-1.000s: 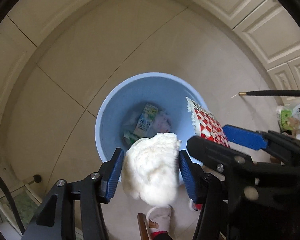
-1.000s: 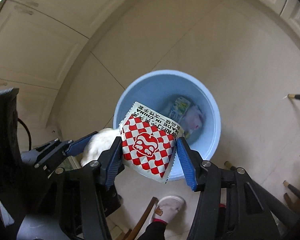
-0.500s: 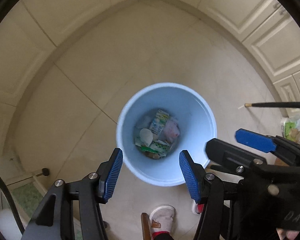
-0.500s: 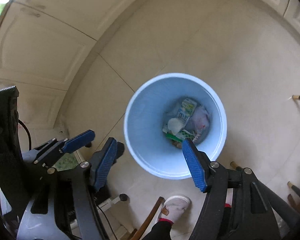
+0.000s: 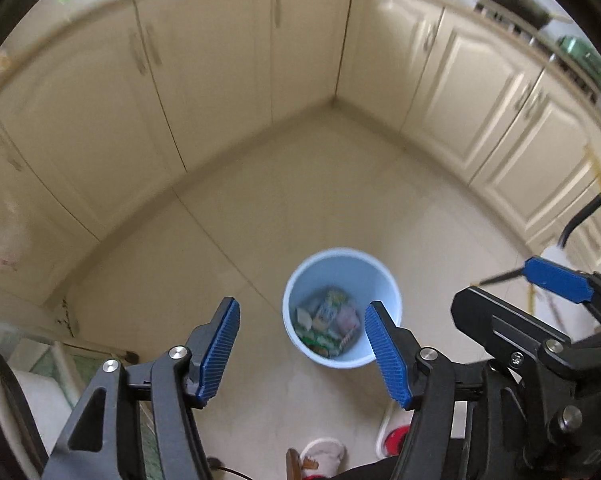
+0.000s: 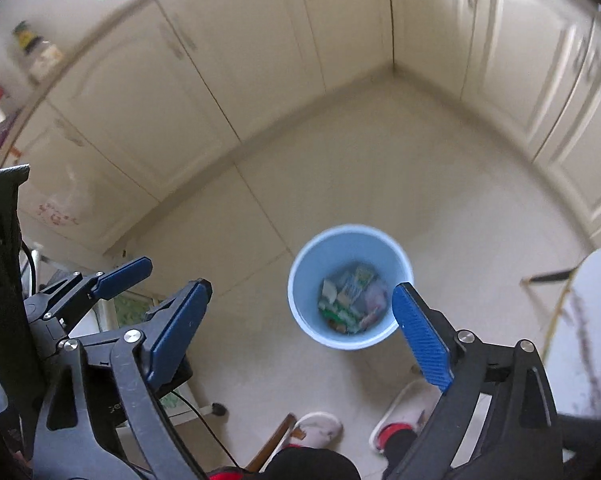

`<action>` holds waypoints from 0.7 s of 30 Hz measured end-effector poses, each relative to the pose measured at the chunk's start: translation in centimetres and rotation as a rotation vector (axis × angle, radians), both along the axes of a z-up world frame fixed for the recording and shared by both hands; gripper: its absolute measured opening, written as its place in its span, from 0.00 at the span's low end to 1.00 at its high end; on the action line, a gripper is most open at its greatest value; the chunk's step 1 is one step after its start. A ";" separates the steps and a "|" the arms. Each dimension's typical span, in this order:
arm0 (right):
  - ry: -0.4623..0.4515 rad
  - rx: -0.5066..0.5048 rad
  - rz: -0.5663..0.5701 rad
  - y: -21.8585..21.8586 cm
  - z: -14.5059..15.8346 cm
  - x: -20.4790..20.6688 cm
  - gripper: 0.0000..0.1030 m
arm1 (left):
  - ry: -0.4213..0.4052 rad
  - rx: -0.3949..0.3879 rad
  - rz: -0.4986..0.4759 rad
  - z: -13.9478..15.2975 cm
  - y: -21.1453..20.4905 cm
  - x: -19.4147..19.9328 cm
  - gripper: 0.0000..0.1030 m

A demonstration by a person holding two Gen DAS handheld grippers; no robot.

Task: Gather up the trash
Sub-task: 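Move both open tools back toward the table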

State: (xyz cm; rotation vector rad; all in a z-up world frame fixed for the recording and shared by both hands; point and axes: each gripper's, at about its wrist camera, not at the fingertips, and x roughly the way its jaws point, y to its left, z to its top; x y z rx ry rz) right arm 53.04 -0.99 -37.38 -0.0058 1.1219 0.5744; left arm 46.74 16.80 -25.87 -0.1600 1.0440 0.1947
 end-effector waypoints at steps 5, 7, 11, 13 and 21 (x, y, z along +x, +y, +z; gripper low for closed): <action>-0.207 0.017 -0.026 -1.2 8.1 -5.4 1.00 | -0.198 0.045 0.003 6.2 -3.2 -6.9 0.74; -0.282 0.039 -0.043 -2.4 11.4 -7.8 1.00 | -0.283 0.056 -0.001 9.0 -4.9 -9.4 0.78; -0.442 0.075 -0.085 -5.5 17.8 -12.5 1.00 | -0.437 0.092 -0.013 12.3 -9.3 -14.4 0.90; -0.523 0.082 -0.116 -6.9 20.5 -14.7 1.00 | -0.529 0.136 -0.006 13.5 -11.7 -17.2 0.96; -0.790 0.055 -0.233 -11.8 29.0 -23.3 1.00 | -0.746 0.185 -0.025 14.1 -18.9 -26.5 0.99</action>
